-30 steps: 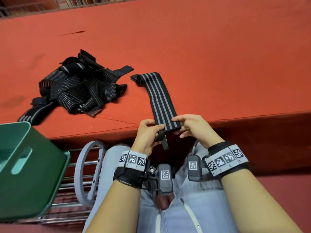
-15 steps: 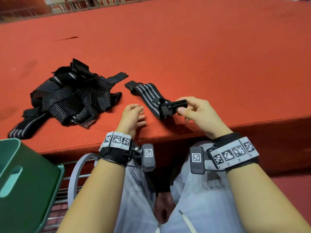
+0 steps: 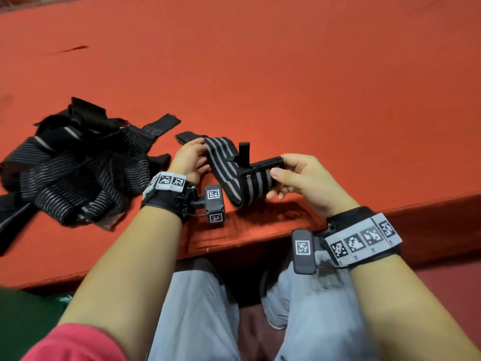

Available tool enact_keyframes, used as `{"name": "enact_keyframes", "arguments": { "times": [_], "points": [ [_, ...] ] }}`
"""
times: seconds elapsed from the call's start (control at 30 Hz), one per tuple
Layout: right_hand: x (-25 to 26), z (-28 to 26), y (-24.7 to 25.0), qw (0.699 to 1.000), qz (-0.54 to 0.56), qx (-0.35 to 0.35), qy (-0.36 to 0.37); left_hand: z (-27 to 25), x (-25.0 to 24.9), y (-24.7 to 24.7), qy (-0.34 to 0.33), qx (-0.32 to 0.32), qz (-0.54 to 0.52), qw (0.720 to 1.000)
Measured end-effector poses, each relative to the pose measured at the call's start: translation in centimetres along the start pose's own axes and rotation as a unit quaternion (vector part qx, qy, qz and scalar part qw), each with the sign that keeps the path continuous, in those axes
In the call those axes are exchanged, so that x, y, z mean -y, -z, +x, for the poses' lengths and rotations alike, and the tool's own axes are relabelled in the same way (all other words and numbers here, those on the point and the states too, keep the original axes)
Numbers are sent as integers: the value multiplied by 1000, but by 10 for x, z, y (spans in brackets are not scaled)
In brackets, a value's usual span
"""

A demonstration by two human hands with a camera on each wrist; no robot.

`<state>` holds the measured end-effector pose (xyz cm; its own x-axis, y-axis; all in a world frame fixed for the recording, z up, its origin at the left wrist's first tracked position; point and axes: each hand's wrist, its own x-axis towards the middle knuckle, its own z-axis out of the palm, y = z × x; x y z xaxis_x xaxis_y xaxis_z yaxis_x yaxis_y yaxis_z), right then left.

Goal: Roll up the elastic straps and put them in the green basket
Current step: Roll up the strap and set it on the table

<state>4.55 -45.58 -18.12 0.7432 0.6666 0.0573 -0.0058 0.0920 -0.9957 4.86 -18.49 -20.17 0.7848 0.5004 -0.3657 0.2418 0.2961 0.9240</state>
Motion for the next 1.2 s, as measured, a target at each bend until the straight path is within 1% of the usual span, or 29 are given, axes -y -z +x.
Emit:
{"name": "enact_keyframes", "arguments": {
  "times": [0.1,0.23,0.37,0.53,0.57,0.63,0.73,0.77,0.8,0.83,0.87,0.9,0.97,1.0,1.07,1.13,1.2],
  "points": [
    [-2,10,-3,1000,1,7,2,11,-2,-4,-30,-28,34,999],
    [-1,19,-4,1000,1,20,5,25,-5,-9,-53,-34,29,998],
    [1,28,-4,999,4,26,24,40,-18,-12,-77,-53,59,994],
    [3,44,-1,998,-1,14,62,60,-40,-15,-152,-45,64,985],
    [1,47,-2,998,-1,10,65,65,-43,-14,-157,-38,69,984],
    [-5,51,-5,999,0,10,53,72,-44,-9,-131,-24,77,988],
    [-17,50,-10,1000,-7,27,-1,73,-31,-2,-40,-15,128,991],
    [-20,49,-11,999,-15,35,-15,70,-27,-1,-28,-21,151,988],
    [-22,48,-13,998,-23,43,-27,67,-25,-1,-35,-29,182,982],
    [-24,46,-13,998,-28,48,-35,65,-23,-2,-58,-32,216,974],
    [-25,44,-13,997,-30,49,-43,68,-23,-1,-91,-32,272,957],
    [-25,42,-12,997,-31,48,-50,71,-23,0,-122,-22,347,930],
    [-25,37,-11,996,-33,47,-64,71,-23,1,-148,22,504,851],
    [-24,33,-10,996,-33,49,-73,71,-20,0,-143,41,560,815],
    [-23,25,-9,993,-46,56,-96,66,-12,-4,-104,60,634,764],
    [-24,18,-6,987,-91,60,-114,64,-3,-6,-66,56,672,736],
    [-26,14,-2,980,-138,63,-128,65,1,-7,-48,63,685,724]
  ]
}}
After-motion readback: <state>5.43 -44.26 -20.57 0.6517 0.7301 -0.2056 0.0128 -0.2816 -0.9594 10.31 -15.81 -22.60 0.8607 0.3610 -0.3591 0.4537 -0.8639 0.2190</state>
